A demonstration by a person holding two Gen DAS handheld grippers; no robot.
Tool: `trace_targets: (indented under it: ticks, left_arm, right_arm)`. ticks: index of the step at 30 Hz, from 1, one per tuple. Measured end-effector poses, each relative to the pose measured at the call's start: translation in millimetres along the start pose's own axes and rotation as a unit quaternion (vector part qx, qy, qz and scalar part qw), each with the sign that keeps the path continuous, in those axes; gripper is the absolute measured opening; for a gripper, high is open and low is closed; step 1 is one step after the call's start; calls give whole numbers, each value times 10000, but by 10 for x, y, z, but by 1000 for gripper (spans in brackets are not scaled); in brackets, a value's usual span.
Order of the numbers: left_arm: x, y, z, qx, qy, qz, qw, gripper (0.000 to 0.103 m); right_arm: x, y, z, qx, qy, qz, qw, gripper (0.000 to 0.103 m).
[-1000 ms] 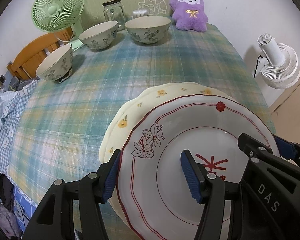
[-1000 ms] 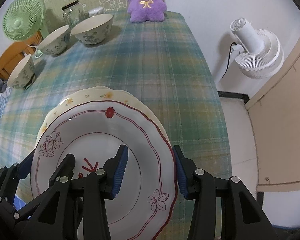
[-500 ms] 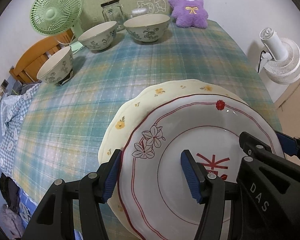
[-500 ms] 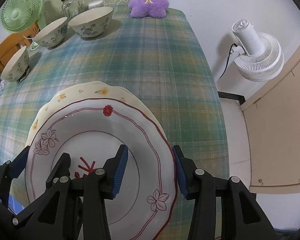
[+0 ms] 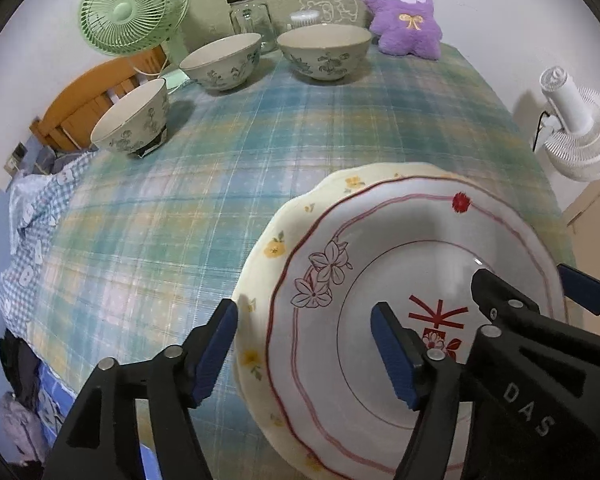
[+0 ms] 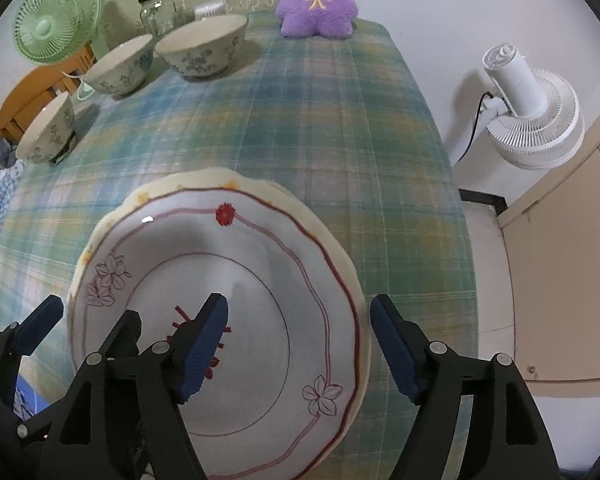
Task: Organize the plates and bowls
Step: 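Lower the red-rimmed plate onto the stack and open both grippers, then move both grippers over to the large cream bowl beside the fan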
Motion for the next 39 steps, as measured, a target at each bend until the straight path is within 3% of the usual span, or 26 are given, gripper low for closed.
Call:
trace_targets:
  ticks: [6,15,33,39]
  left_arm:
    - [-122,285,113,163,5,-337,9993,84]
    - [-373,512,461,376,71,-658,9971,87]
    - [-996,358,1567,741,-299,-1032,9914,87]
    - [-1201,181,1891,618,-284,-1126,9913,85]
  right_arm:
    - [-107,310,-5,-168,-203,-231,9994,77]
    - [-307,668,293,-174,-114,-605,9979,77]
    - [-844,859,1483,212,-641,-1183,9907,76]
    - [-1054,771,1874,252,-637,-1265,9896,76]
Point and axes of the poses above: each gripper's, at about its wrist camera, not at the fingertips, and y roughly against the way its jaws point, z to its left, x to its underside, the point moved 2 cm from there along -y, roughly the way its jaws point, and after that the axes turned 5 degrees about -x, right-handed, at the moved point
